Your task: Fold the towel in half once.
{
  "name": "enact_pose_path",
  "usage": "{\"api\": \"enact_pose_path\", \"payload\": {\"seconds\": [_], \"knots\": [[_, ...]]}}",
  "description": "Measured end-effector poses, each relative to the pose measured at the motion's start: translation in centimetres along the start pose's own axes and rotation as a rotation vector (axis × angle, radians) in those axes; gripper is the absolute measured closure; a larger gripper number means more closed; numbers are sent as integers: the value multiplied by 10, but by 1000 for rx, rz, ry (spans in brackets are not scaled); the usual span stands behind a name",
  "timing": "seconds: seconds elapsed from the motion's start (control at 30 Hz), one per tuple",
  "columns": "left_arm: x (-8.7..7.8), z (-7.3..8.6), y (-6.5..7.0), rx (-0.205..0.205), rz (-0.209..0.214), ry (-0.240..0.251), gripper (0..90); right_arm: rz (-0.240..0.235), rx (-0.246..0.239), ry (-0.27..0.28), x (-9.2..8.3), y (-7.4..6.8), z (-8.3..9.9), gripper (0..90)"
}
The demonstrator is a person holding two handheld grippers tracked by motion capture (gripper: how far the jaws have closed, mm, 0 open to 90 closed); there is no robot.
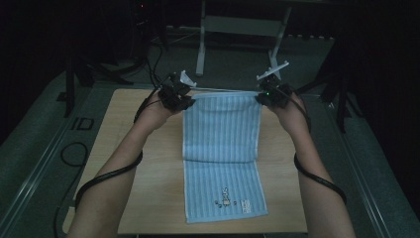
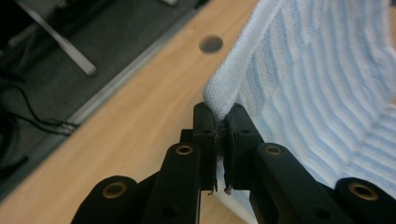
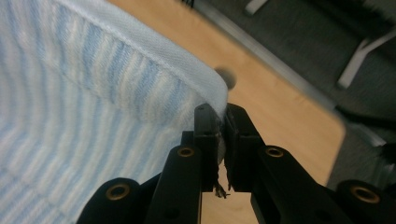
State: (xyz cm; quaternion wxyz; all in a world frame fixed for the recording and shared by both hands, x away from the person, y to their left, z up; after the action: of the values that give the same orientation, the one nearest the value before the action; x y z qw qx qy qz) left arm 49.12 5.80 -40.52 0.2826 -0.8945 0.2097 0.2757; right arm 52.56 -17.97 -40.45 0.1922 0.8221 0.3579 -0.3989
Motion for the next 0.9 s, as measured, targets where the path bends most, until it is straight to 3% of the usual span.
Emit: {"api": "enact_pose_path", "payload": {"seconds": [0.1,0.17,0.27,0.3,0.43,0.7,0.8,0.9], "knots": [[-10,-7,-3,-3,-1,18,843,34,-33,44,-20,-3,-18,842],[-24,-13,-6,-10,-7,56,843,44,-42,66,-28,-4,-24,842],[-36,-9,-3,-30,15,87,843,29,-66,114,-45,-15,-26,841],[-39,-4,2,-20,28,89,842,20,-79,118,-47,-19,-23,841],[-43,19,24,-25,96,96,842,-22,-121,105,-45,-34,7,840],[-55,66,87,92,188,96,841,-78,-154,70,-32,-62,70,840],[-57,86,103,141,190,73,841,-106,-171,55,-28,-78,95,840],[-58,102,113,131,212,53,840,-132,-186,30,-22,-94,118,840]]}}
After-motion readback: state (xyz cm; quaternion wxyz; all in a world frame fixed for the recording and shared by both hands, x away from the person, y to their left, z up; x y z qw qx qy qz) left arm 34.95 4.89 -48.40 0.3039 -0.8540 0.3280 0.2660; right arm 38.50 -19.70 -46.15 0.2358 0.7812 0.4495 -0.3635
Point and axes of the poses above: each handheld gripper's, and its own axes: x roughly forward along the jaws, z roughly out of its underside, y roughly to its right, the point moved 10 cm from there along x, roughly forward along the jaws, and after that the axes turned 15 degrees about -z, right-handed, at the moved point
